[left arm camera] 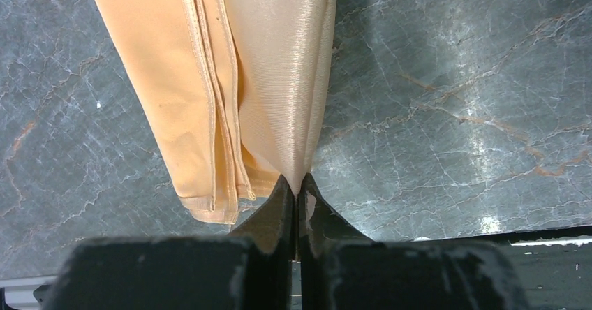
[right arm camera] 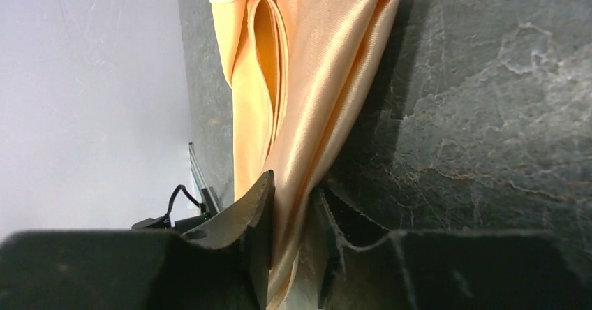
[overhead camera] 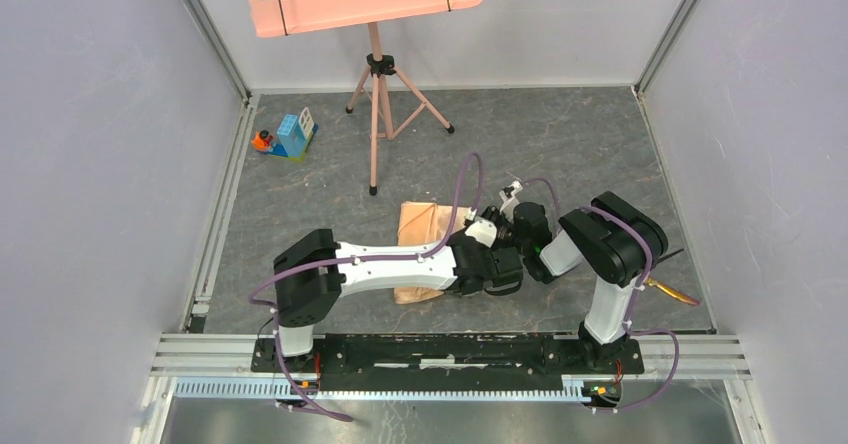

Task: Fold the napkin into a case and place the utensils inside
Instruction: Pick up the 2/3-rectangle-folded napkin at the center of the board.

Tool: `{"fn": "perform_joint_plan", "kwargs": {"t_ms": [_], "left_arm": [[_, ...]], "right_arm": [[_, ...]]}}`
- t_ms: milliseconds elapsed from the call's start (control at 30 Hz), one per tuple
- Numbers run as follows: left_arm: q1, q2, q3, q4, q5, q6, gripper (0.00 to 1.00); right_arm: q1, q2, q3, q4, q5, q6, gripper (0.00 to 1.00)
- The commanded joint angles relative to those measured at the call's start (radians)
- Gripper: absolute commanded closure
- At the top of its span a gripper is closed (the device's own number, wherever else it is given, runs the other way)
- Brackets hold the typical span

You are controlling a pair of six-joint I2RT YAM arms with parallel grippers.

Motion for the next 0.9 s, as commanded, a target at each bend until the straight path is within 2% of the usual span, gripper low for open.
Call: {"fn": "perform_joint_plan", "kwargs": {"t_ms": [0, 33, 133, 167, 233, 367, 533, 567, 633, 733, 800, 867], "left_arm": [[0.002, -0.074, -0.018, 0.065, 0.014, 0.025, 0.96], [0.003, -0.079, -0.025, 0.08, 0.032, 0.031, 0.92], [0.01, -0.136, -0.082, 0.182, 0.1, 0.058, 0.65], [0.019, -0.172, -0.116, 0.227, 0.127, 0.061, 0.56], [0.048, -0.262, -0.195, 0.319, 0.178, 0.06, 0.48], [0.145, -0.476, -0.397, 0.538, 0.263, 0.031, 0.42], [0.313, -0.707, -0.663, 0.785, 0.302, -0.039, 0.45], [0.342, -0.74, -0.703, 0.825, 0.293, -0.046, 0.47], [0.386, -0.776, -0.789, 0.947, 0.273, -0.058, 0.59], [0.411, -0.768, -0.873, 1.094, 0.229, -0.098, 0.7], [0.411, -0.731, -0.886, 1.107, 0.191, -0.12, 0.79], [0.411, -0.69, -0.895, 1.115, 0.164, -0.137, 0.81]], "right_arm": [[-0.006, -0.002, 0.034, 0.047, 0.041, -0.061, 0.76], [-0.006, -0.011, 0.044, 0.018, 0.044, -0.092, 0.82], [-0.006, -0.029, 0.092, -0.096, 0.037, -0.221, 1.0], [-0.006, -0.037, 0.104, -0.127, 0.033, -0.263, 1.0], [-0.006, -0.052, 0.125, -0.191, 0.024, -0.337, 1.0], [-0.006, -0.089, 0.175, -0.334, 0.031, -0.467, 1.0], [-0.006, -0.114, 0.244, -0.485, 0.03, -0.588, 1.0], [-0.006, -0.12, 0.251, -0.507, 0.034, -0.606, 1.0], [-0.006, -0.131, 0.269, -0.548, 0.048, -0.634, 1.0], [-0.004, -0.143, 0.297, -0.598, 0.058, -0.666, 1.0], [-0.003, -0.15, 0.315, -0.636, 0.075, -0.683, 1.0], [0.0, -0.161, 0.335, -0.676, 0.106, -0.705, 1.0]]}}
